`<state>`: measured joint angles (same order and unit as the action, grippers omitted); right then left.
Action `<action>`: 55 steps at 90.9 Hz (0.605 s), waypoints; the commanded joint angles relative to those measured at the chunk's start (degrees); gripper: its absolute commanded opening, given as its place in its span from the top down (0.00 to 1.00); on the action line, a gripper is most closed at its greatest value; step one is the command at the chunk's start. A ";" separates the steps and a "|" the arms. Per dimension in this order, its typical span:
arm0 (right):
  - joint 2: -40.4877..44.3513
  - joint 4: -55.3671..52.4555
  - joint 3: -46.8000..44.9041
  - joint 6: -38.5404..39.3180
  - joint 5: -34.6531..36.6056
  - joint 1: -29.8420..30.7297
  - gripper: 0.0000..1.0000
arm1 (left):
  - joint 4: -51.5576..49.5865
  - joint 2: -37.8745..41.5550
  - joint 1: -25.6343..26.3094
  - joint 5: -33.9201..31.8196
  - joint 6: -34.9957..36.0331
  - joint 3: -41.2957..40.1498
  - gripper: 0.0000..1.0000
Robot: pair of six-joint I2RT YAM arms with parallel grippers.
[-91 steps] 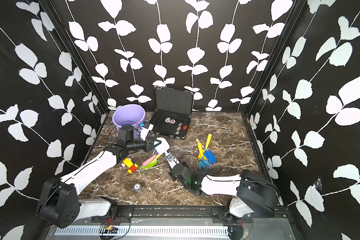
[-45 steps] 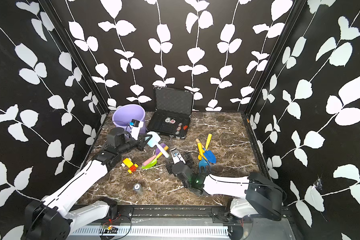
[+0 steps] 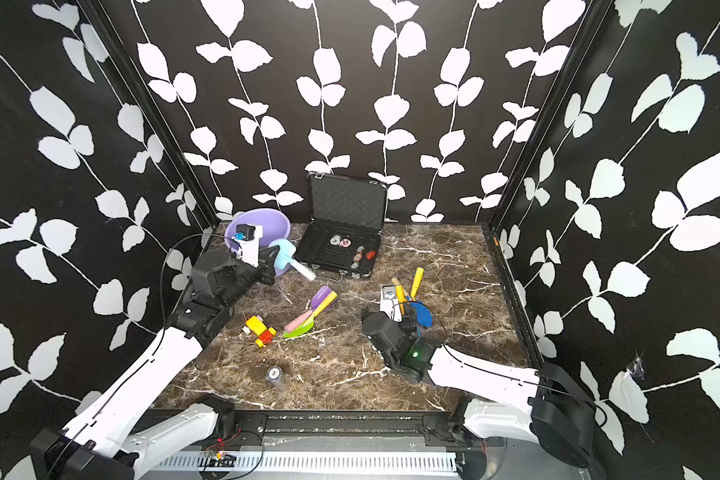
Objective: Organize the gardening tools
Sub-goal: Pick up the gardening tool from the center of the board, then place the gardening tool in the container.
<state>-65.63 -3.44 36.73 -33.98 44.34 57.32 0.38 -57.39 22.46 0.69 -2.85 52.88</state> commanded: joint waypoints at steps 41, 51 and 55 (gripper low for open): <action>3.55 -12.69 1.34 -4.57 -15.37 -18.16 0.01 | 5.37 -12.89 -1.82 -24.67 22.33 21.29 1.00; 1.83 -13.31 2.72 -2.36 -18.15 -21.13 0.00 | 4.70 -15.89 -4.14 -24.24 22.11 23.09 1.00; 0.85 -13.29 3.32 -1.29 -19.82 -22.36 0.00 | 4.35 -17.09 -5.29 -23.97 21.74 23.49 1.00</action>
<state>-63.11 -15.90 37.50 -37.98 29.21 37.41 3.40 -72.66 19.51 -21.52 16.67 74.08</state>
